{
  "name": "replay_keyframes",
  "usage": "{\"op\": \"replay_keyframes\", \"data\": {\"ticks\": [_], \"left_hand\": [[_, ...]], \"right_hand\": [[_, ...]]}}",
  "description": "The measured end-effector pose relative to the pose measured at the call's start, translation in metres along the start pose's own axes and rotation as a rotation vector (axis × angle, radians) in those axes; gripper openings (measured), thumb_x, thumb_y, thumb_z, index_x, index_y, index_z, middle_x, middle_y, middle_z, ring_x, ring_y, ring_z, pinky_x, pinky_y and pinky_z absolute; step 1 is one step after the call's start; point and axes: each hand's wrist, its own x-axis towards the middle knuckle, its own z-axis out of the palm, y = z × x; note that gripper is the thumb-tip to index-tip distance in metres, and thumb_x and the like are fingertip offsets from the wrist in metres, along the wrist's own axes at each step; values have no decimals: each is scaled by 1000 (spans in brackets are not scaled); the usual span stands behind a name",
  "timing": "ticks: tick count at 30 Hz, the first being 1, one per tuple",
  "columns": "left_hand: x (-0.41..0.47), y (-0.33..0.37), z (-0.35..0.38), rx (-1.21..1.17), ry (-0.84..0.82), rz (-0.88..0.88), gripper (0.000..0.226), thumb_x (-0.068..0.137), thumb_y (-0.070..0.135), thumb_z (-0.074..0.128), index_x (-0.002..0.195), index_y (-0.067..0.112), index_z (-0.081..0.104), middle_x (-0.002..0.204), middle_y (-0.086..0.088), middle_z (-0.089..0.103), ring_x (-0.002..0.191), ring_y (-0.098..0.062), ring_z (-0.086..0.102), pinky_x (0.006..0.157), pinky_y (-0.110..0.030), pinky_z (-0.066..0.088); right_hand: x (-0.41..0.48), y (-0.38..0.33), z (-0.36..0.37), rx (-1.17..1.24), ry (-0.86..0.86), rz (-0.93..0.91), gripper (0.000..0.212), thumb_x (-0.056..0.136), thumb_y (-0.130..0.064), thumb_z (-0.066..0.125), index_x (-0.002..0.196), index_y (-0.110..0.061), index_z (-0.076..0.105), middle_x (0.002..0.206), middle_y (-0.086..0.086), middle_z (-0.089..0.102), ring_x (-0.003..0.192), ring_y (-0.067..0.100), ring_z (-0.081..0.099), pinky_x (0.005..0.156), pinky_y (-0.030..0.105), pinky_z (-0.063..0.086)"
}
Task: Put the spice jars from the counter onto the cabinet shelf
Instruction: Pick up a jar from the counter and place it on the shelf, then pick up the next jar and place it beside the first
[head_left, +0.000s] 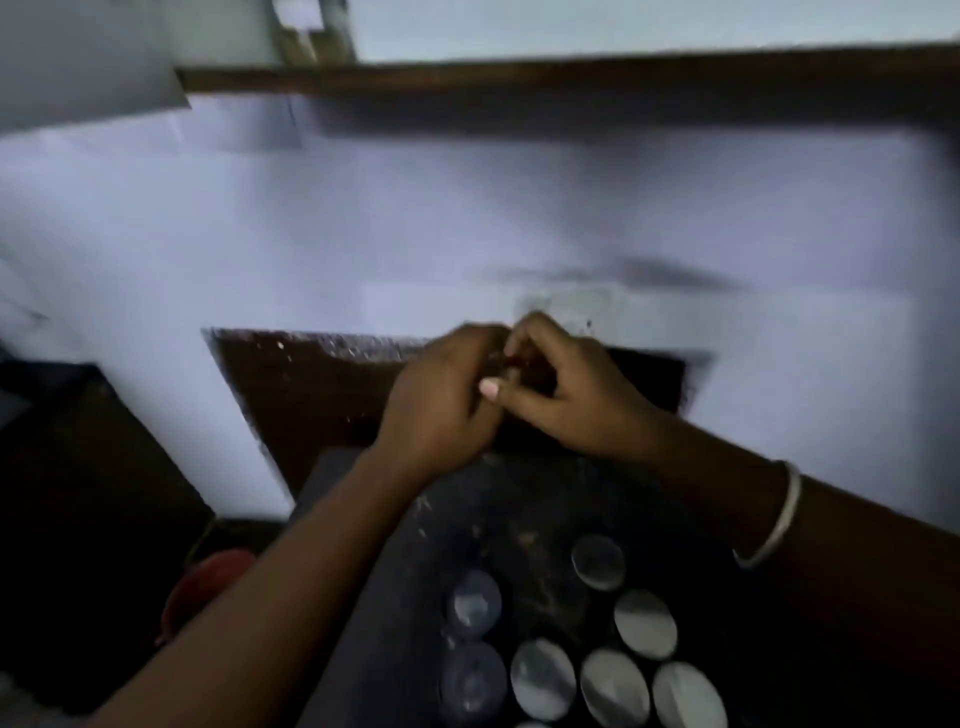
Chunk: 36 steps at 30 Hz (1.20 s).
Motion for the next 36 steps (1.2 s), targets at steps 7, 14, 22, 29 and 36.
{"op": "replay_keyframes", "data": {"ticks": [7, 14, 22, 29, 36], "left_hand": [[-177, 20, 120, -193, -346, -576, 14, 100, 15, 66, 105, 17, 80, 93, -3, 80, 80, -23, 74, 72, -33, 57], [-219, 26, 133, -288, -325, -650, 36, 98, 11, 67, 85, 45, 70, 78, 18, 74, 73, -12, 71, 64, -23, 55], [-166, 22, 99, -499, -190, -707, 24, 100, 28, 67, 121, 42, 68, 114, 12, 72, 102, -1, 71, 86, -29, 64], [-80, 70, 43, -992, -154, -740, 42, 99, 37, 50, 137, 24, 60, 134, -17, 66, 114, -22, 69, 93, -38, 59], [-57, 106, 31, -1090, 4, -781, 36, 104, 44, 51, 131, 24, 66, 121, -5, 75, 108, -21, 74, 90, -40, 61]], "right_hand": [[-174, 143, 66, -370, -552, 839, 86, 84, -46, 79, 152, -14, 39, 152, 21, 43, 140, 38, 44, 112, 45, 42], [-216, 161, 89, -316, -545, 762, 90, 87, -29, 80, 161, -26, 28, 156, 19, 39, 141, 37, 44, 116, 41, 37], [-149, 107, 40, -70, -419, 667, 100, 74, -42, 86, 155, -30, 30, 143, 7, 53, 118, 18, 58, 89, 36, 53], [-114, 18, -31, 586, -276, 497, 70, 68, -37, 84, 130, -34, 53, 115, -4, 72, 103, 12, 72, 81, 30, 60], [-112, -6, -29, 849, 61, 509, 51, 69, -38, 81, 117, -33, 65, 106, -9, 72, 97, 12, 72, 75, 28, 58]]}}
